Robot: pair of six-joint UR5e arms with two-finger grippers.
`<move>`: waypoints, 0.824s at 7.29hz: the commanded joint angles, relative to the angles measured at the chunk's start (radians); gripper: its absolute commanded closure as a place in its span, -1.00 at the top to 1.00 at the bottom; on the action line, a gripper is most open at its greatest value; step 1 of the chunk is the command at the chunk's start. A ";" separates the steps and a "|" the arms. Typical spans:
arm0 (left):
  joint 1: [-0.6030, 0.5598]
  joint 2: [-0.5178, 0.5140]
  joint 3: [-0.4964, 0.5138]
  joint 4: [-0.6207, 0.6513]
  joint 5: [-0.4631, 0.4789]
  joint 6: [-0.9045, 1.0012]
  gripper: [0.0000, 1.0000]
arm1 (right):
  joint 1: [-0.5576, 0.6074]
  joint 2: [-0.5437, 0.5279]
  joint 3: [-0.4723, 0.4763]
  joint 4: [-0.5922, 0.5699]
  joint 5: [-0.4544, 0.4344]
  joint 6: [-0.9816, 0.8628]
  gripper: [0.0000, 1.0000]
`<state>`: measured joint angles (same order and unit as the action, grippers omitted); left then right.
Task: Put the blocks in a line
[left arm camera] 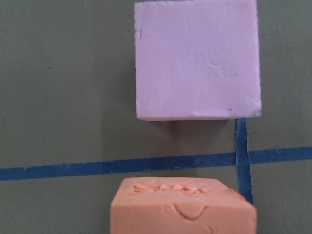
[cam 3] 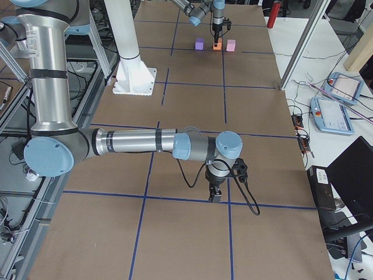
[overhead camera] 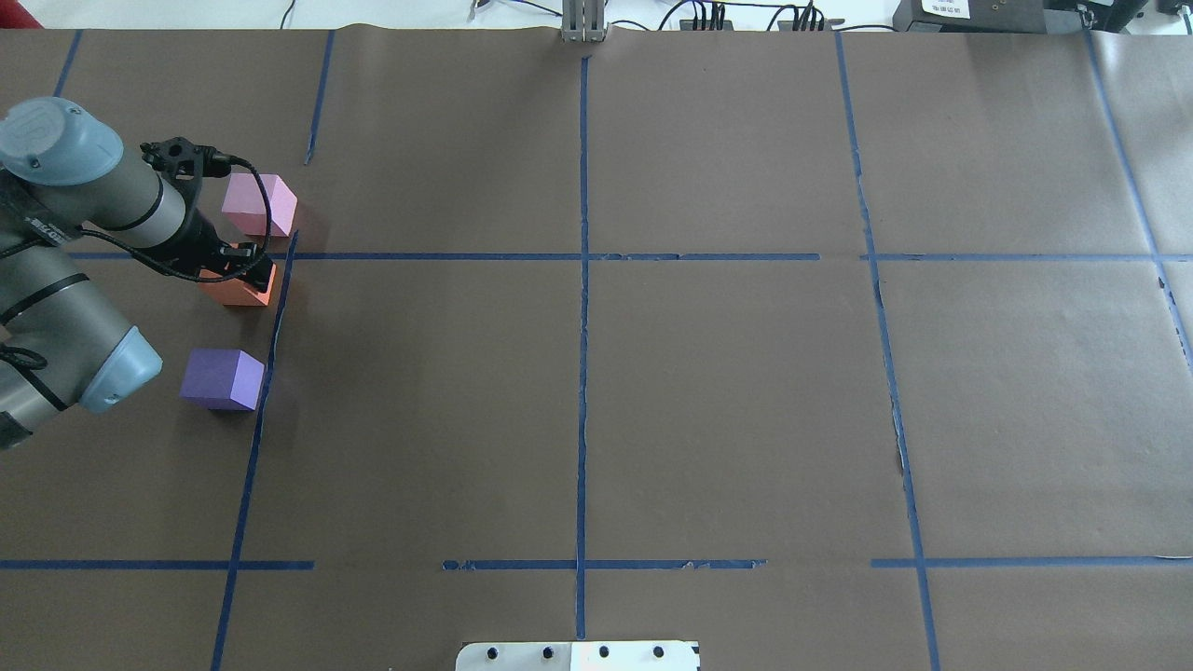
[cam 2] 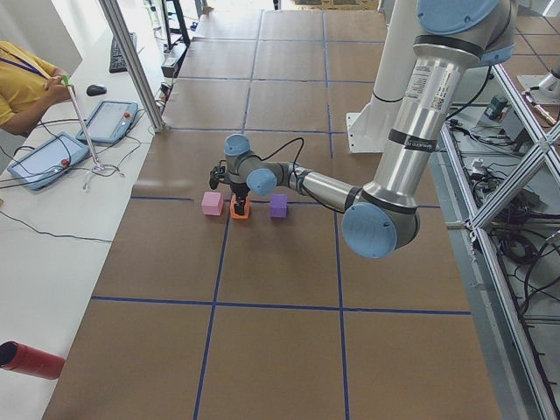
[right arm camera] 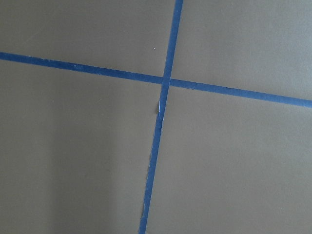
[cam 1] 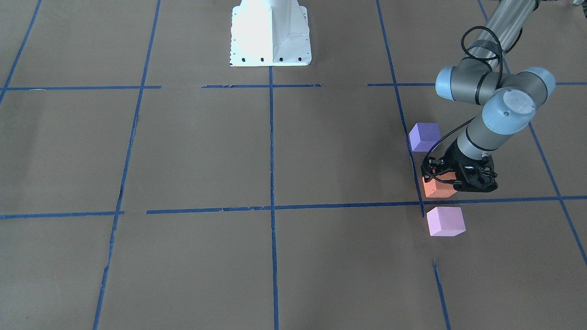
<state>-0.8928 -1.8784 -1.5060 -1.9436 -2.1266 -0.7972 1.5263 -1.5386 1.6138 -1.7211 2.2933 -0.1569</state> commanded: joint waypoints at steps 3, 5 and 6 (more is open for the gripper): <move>-0.114 0.012 -0.126 0.094 -0.013 0.021 0.98 | 0.000 0.000 0.000 0.000 0.000 0.000 1.00; -0.274 0.016 -0.143 0.161 -0.015 0.277 0.97 | 0.000 0.000 0.000 0.000 0.000 0.000 1.00; -0.376 0.063 -0.132 0.176 -0.019 0.452 0.97 | 0.001 0.000 0.000 0.000 0.000 0.000 1.00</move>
<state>-1.1426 -1.8540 -1.6427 -1.7965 -2.1418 -0.5511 1.5266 -1.5386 1.6138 -1.7211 2.2933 -0.1564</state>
